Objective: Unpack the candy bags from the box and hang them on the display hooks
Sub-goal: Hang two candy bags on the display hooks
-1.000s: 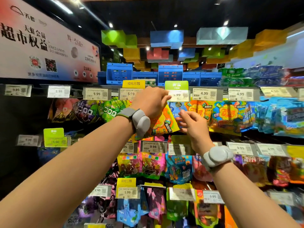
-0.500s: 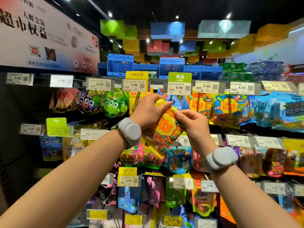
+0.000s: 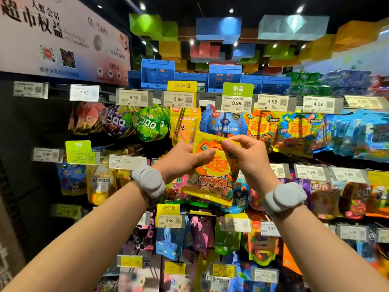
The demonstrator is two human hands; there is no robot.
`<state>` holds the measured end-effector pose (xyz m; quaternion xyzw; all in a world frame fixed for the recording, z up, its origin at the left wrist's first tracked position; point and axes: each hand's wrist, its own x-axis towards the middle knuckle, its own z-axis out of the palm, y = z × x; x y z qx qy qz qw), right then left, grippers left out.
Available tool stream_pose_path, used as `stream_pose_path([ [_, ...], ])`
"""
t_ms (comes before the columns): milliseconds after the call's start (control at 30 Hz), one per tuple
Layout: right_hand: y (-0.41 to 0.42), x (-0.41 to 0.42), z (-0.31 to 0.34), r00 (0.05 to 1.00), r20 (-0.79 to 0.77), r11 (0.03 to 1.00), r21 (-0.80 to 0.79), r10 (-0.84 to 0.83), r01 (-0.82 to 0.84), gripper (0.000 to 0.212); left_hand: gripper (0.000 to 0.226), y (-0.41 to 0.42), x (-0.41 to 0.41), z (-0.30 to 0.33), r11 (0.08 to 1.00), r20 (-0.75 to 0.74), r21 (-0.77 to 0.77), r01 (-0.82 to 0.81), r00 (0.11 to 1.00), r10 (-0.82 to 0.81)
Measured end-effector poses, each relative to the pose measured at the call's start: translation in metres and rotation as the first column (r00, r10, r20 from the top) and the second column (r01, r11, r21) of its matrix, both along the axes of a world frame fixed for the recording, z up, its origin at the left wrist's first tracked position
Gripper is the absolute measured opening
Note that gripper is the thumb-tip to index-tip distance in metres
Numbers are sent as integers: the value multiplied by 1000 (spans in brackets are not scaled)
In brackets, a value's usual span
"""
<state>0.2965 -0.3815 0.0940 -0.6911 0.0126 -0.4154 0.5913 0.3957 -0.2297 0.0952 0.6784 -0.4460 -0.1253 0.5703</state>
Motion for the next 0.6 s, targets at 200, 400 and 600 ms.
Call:
stream_pose_path([
  [200,5,-5,-1,999,-36,1000,-3,-15,15,8,22,12,9,-25,975,-16,202,96,995,-95],
  [400,9,-5,-4,996,-76,998,-22,-54,53,6,35,10,14,-38,972,33,219,89,995,-99],
  [600,17,0,-12,989,-51,989,34,-140,142,4,37,10,22,-48,978,90,210,-4,996,-15],
])
